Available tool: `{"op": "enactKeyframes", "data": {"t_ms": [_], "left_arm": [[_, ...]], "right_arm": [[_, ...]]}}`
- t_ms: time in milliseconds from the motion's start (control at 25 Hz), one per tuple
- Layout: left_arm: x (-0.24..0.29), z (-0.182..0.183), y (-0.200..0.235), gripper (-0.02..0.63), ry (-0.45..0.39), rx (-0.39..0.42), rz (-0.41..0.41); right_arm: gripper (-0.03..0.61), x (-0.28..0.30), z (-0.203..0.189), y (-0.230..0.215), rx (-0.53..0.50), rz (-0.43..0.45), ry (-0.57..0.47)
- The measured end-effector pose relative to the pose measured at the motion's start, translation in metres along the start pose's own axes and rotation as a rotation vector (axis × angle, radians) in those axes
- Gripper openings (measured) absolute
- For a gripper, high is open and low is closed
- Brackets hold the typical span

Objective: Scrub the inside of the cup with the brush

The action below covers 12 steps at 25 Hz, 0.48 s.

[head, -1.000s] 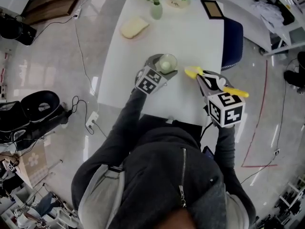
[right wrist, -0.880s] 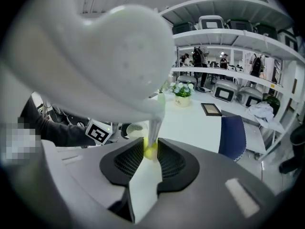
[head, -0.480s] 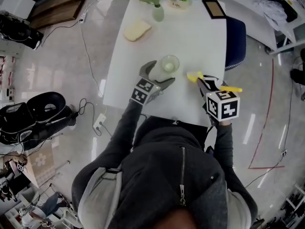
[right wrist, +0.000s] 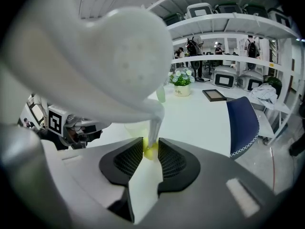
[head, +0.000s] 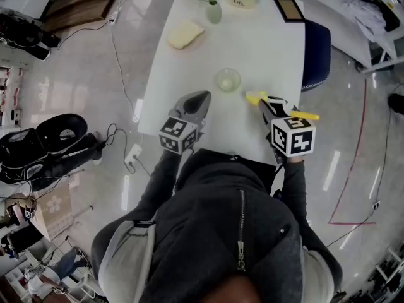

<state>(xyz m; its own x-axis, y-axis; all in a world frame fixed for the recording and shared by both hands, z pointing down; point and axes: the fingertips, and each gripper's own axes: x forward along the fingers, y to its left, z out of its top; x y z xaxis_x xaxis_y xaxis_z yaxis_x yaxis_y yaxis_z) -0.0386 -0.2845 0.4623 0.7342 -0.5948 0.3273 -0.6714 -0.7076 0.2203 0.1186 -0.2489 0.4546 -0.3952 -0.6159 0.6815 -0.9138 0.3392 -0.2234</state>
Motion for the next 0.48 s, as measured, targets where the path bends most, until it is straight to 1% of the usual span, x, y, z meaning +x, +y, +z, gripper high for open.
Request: {"op": "enactKeyframes", "data": {"t_ms": [240, 480], "left_arm": [[0.006, 0.002, -0.017, 0.011, 0.018, 0.052, -0.055], [0.006, 0.001, -0.022, 0.011, 0.014, 0.020, -0.068]], "right_arm": [[0.100, 0.002, -0.004, 0.008, -0.014, 0.018, 0.005], [0.098, 0.003, -0.008, 0.012, -0.017, 0.030, 0.009]]}}
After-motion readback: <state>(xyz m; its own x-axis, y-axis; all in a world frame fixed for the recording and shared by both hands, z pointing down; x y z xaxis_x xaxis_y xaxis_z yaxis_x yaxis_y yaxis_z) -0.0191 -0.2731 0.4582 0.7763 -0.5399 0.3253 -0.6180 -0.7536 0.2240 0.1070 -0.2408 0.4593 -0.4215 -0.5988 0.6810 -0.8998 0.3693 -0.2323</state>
